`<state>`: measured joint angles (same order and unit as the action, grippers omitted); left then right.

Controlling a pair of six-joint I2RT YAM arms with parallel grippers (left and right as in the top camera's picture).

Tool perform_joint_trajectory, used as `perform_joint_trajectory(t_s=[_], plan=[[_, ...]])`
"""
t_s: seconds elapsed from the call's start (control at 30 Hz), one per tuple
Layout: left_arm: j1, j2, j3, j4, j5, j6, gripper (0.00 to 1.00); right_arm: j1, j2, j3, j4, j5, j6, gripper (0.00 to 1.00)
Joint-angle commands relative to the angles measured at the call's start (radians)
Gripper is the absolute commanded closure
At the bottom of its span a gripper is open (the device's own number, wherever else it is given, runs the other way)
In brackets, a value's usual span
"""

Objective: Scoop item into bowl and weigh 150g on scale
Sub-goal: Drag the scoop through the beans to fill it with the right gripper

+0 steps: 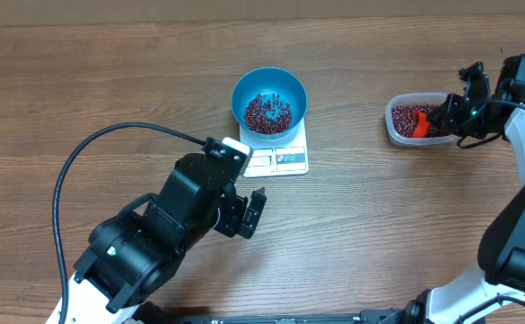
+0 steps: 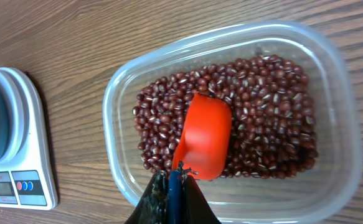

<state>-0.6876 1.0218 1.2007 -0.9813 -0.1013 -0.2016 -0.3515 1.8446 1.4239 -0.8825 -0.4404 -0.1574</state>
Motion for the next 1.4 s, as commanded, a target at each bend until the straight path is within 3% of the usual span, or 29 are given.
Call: perform_joint_trajectory(t_s=[0.0, 1.37], plan=[[-0.006, 0.005, -0.002, -0.003, -0.010, 0.014, 0.01, -0.004, 0.021, -0.034, -0.002, 0.019, -0.001, 0.96], [-0.006, 0.005, -0.002, -0.003, -0.010, 0.014, 0.01, -0.101, 0.021, -0.079, 0.037, 0.032, 0.019, 0.96]])
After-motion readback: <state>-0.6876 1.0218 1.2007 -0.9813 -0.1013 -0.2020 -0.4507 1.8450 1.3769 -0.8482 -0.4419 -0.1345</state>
